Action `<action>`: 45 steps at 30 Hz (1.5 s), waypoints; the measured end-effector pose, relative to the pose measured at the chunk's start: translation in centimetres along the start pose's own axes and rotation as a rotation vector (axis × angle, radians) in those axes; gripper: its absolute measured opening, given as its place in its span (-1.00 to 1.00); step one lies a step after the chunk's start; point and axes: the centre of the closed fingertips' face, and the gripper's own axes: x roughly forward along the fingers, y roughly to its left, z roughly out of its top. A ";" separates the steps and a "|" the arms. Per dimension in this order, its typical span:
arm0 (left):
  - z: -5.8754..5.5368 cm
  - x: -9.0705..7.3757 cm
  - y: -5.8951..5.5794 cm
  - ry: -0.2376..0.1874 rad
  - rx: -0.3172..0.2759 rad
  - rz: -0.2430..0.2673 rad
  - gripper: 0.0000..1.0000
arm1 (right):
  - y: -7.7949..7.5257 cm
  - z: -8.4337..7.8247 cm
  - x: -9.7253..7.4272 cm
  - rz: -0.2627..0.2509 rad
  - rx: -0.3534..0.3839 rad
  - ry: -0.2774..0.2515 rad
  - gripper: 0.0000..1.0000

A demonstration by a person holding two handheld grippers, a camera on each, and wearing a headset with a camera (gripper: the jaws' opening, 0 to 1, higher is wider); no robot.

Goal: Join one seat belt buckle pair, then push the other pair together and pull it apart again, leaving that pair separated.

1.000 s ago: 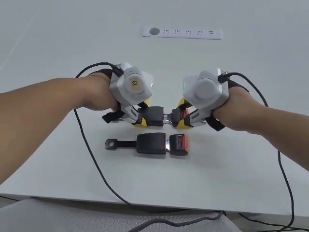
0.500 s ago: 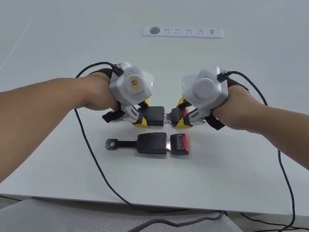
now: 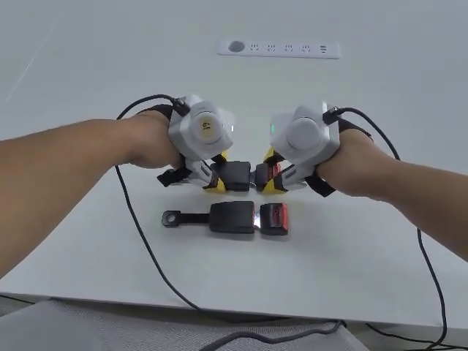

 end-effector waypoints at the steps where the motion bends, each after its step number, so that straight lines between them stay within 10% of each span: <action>1: 0.0 0.0 0.0 0.001 0.000 0.000 -0.36 | 0.0 0.0 0.0 0.001 -0.001 0.000 -0.44; 45: -0.2 -0.1 -0.3 -0.002 -0.018 0.004 -0.35 | 0.2 -0.9 -0.5 0.004 0.040 0.021 -0.40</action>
